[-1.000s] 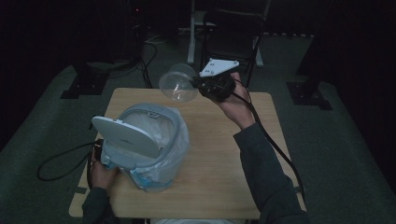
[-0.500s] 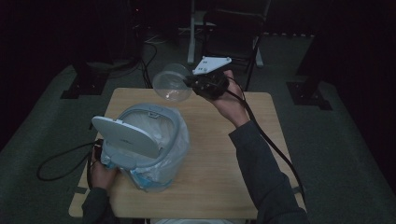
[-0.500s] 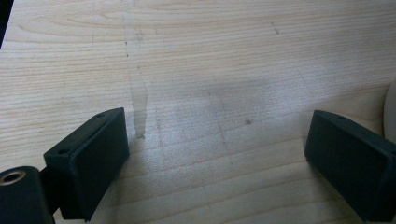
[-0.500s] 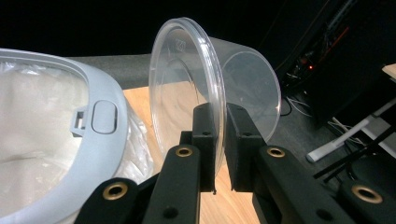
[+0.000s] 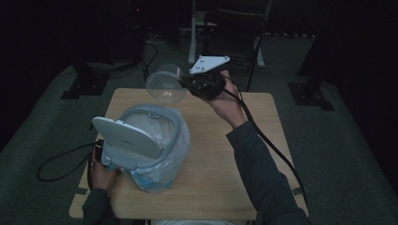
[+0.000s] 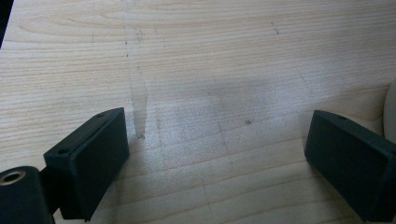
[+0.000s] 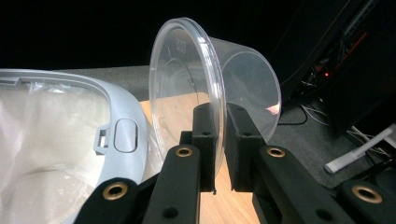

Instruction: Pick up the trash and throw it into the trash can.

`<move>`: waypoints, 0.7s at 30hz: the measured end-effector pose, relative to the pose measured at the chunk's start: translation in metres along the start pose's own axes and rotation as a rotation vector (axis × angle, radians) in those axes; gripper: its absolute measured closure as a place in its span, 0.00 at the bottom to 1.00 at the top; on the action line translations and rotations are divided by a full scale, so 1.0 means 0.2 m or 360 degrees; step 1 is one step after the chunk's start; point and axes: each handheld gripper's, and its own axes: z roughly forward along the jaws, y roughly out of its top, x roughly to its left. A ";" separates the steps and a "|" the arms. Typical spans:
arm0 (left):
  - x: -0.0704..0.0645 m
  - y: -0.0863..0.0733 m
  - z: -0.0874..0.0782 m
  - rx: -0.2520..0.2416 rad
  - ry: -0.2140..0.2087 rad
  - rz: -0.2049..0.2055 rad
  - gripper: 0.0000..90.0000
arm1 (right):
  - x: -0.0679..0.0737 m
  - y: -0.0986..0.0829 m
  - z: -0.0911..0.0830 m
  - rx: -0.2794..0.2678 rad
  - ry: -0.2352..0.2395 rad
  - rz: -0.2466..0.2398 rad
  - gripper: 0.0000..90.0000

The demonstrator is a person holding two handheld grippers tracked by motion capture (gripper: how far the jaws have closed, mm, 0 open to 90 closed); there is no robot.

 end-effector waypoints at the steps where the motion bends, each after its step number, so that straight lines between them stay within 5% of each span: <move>1: 0.00 0.00 0.00 0.0000 0.0000 0.0000 0.08 | 0.00 0.00 0.00 -0.0004 0.0005 0.0000 0.92; 21: 0.00 0.00 0.00 0.0001 0.0000 0.0000 0.08 | 0.04 0.04 -0.01 -0.0066 0.0090 0.0016 0.92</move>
